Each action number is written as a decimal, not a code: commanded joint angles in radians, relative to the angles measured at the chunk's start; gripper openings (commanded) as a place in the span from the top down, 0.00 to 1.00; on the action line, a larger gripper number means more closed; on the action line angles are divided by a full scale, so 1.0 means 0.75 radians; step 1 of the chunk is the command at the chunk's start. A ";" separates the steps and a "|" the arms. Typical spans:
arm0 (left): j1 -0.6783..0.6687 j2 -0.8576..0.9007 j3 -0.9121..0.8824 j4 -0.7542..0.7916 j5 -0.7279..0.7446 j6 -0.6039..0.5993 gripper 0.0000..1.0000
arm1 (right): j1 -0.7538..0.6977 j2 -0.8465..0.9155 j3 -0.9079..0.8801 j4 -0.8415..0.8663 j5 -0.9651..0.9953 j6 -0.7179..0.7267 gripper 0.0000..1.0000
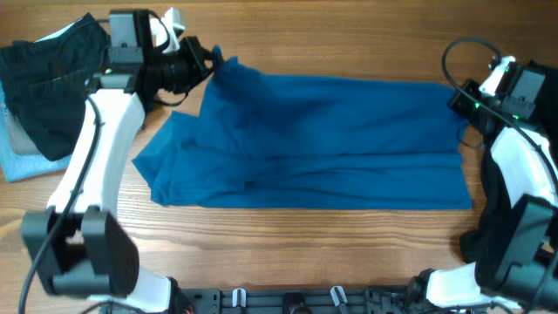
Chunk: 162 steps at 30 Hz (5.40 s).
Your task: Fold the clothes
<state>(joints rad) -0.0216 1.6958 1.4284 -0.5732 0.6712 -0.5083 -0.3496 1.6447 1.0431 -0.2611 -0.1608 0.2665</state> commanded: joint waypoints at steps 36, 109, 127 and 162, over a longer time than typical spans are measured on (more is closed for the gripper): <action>0.166 -0.417 -0.003 -1.197 -0.434 0.280 0.83 | -0.033 -0.104 -0.003 -0.749 0.561 -0.004 0.66; -0.132 0.298 -0.006 -0.866 -0.503 0.280 0.54 | -0.033 -0.103 -0.296 -0.627 0.458 0.243 0.52; -0.132 0.298 -0.006 -0.866 -0.503 0.280 0.55 | -0.033 -0.104 0.284 -0.642 -0.051 0.163 0.96; -0.132 0.298 -0.006 -0.865 -0.504 0.280 0.54 | -0.033 -0.104 -0.004 -0.894 0.584 0.135 0.87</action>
<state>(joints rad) -0.1188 1.9079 1.4261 -1.2228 0.3031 -0.3080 -0.3710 1.5818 1.0496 -0.9531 0.2150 0.3687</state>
